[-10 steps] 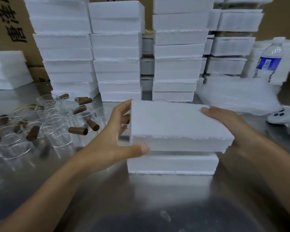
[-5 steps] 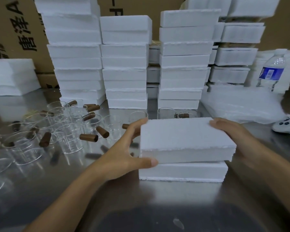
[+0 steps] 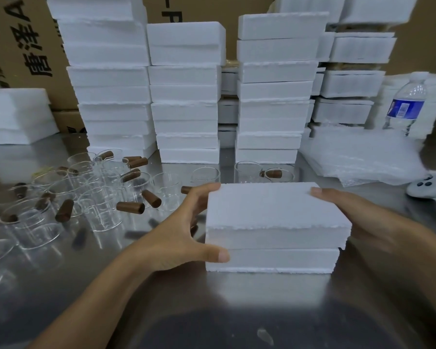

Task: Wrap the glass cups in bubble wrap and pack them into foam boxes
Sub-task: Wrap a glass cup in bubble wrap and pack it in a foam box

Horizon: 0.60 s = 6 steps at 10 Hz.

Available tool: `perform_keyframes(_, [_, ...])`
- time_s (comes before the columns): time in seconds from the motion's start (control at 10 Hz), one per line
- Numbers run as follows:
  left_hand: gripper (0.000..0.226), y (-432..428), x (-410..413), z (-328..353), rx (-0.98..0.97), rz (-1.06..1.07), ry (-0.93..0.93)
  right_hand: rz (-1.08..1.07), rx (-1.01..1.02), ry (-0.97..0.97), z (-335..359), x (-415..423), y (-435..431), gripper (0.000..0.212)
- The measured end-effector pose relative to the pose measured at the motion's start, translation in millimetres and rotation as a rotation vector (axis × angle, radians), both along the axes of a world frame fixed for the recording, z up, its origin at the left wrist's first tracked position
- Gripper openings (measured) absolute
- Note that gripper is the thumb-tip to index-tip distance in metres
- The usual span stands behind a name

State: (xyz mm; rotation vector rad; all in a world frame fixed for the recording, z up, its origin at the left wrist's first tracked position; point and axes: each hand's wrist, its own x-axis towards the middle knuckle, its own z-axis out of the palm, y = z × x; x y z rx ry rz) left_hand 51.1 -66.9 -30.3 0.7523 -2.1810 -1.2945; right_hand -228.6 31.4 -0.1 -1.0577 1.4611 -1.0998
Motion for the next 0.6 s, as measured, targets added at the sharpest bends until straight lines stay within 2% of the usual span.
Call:
perform_keyframes(0.1, [0.106, -0.8, 0.9, -0.6, -0.001, -0.016, -0.003, -0.031, 0.026, 0.042, 6.5, 1.3, -3.4, 0.043])
perform_keyframes(0.3, [0.1, -6.0, 3.5, -1.0, 0.077, -0.083, 0.041, -0.036, 0.057, 0.016, 10.7, 1.5, -5.7, 0.044])
perform_keyframes(0.4, [0.099, -7.2, 4.2, -0.2, 0.101, -0.105, 0.049, 0.02, 0.056, 0.123, 10.5, 0.5, -1.0, 0.051])
perform_keyframes(0.5, [0.097, -8.0, 4.4, -0.2, 0.099, -0.092, 0.046, 0.145, 0.092, 0.164, 13.0, -10.0, 7.7, 0.081])
perform_keyframes(0.6, [0.098, -6.7, 4.6, -0.9, 0.09, -0.049, 0.045, 0.225, 0.132, 0.233, 14.0, -16.3, 13.0, 0.078])
